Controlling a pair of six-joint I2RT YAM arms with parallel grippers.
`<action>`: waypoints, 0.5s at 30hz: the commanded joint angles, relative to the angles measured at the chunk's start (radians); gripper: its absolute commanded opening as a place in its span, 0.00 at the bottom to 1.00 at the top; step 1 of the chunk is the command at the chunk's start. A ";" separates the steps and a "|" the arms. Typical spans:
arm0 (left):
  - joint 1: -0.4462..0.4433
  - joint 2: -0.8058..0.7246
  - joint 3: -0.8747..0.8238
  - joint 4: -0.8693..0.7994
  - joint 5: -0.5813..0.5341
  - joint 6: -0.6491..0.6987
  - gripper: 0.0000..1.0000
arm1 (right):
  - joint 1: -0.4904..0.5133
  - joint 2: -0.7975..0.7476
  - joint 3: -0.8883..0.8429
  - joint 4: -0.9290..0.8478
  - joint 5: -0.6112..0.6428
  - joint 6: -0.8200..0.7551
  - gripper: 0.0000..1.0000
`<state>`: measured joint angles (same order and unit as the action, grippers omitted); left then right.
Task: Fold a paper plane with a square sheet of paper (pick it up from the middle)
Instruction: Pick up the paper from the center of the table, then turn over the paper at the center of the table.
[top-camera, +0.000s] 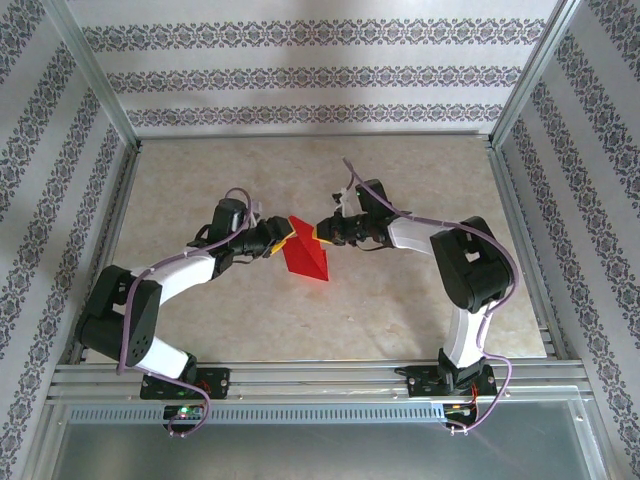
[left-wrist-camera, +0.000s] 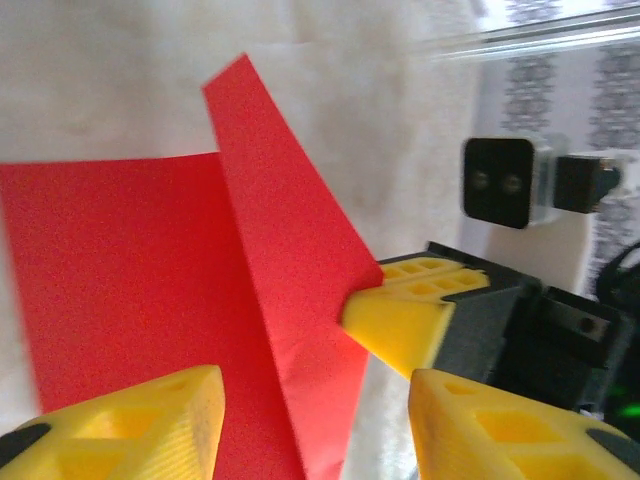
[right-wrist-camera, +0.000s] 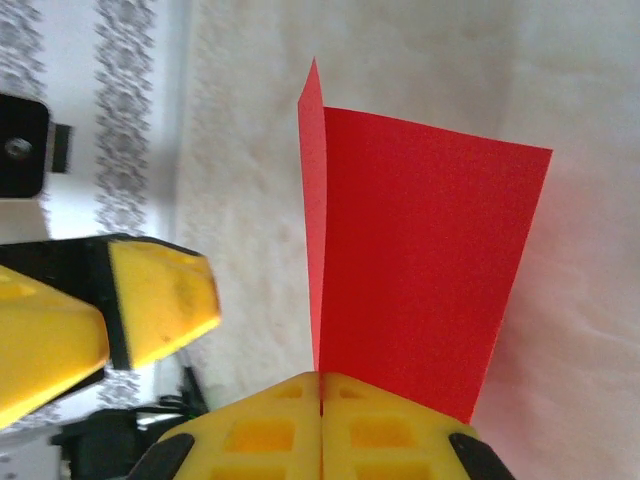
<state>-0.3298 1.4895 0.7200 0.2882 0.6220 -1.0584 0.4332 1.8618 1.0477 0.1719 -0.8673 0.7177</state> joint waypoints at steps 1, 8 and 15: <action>-0.003 -0.029 -0.026 0.241 0.088 -0.057 0.56 | -0.007 -0.069 -0.022 0.157 -0.079 0.120 0.07; -0.026 -0.017 -0.041 0.395 0.109 -0.112 0.62 | -0.013 -0.119 -0.038 0.282 -0.117 0.247 0.08; -0.053 -0.007 -0.011 0.432 0.129 -0.101 0.54 | -0.020 -0.121 -0.064 0.419 -0.136 0.377 0.08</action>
<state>-0.3683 1.4796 0.6853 0.6376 0.7223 -1.1603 0.4267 1.7622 1.0023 0.4728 -0.9688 1.0153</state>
